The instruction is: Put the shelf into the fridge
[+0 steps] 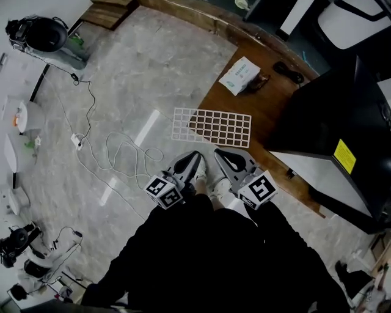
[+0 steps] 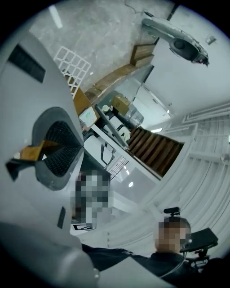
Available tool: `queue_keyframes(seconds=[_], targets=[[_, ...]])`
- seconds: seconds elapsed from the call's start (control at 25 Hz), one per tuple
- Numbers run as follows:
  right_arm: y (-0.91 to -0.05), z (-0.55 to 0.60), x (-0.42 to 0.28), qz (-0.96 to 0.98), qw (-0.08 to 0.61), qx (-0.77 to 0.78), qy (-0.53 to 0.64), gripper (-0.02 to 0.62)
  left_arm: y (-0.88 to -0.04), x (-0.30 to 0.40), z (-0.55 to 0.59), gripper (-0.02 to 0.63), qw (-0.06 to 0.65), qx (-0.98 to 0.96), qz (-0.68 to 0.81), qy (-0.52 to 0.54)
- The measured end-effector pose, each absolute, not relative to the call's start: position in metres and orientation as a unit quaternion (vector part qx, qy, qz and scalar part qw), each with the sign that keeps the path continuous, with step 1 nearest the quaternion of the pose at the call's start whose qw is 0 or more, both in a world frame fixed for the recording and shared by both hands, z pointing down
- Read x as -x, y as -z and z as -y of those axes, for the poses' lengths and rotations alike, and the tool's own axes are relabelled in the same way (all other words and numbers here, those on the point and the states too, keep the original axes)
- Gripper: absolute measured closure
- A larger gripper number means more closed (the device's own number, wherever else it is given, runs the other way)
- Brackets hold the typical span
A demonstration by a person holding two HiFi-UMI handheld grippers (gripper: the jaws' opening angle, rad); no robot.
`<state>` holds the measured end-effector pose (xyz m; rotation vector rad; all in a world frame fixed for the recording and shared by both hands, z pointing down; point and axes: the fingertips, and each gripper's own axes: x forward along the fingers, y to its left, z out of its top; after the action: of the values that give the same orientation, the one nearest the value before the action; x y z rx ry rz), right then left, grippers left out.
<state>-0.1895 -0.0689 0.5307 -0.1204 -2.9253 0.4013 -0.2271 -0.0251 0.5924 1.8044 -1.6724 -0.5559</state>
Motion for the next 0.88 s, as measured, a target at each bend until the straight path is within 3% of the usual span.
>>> queue_keyframes(seconds=[0.16,0.32,0.6,0.88], targets=[[-0.559,0.072,0.211,0.982,0.113,0.046,-0.142,0.588,-0.647,0.245,0.013,0.597,0.371,-0.624,0.624,0.288],[-0.578,0.075,0.221,0.979,0.128,0.046,-0.15,0.588,-0.696,0.258,-0.001,0.544,0.417,-0.56,0.625,0.35],[-0.608,0.077,0.233,0.974,0.15,0.041,-0.166,0.588,-0.768,0.289,-0.02,0.463,0.437,-0.476,0.631,0.429],[-0.634,0.078,0.233,0.968,0.171,0.033,-0.182,0.588,-0.814,0.312,-0.026,0.434,0.439,-0.427,0.638,0.467]])
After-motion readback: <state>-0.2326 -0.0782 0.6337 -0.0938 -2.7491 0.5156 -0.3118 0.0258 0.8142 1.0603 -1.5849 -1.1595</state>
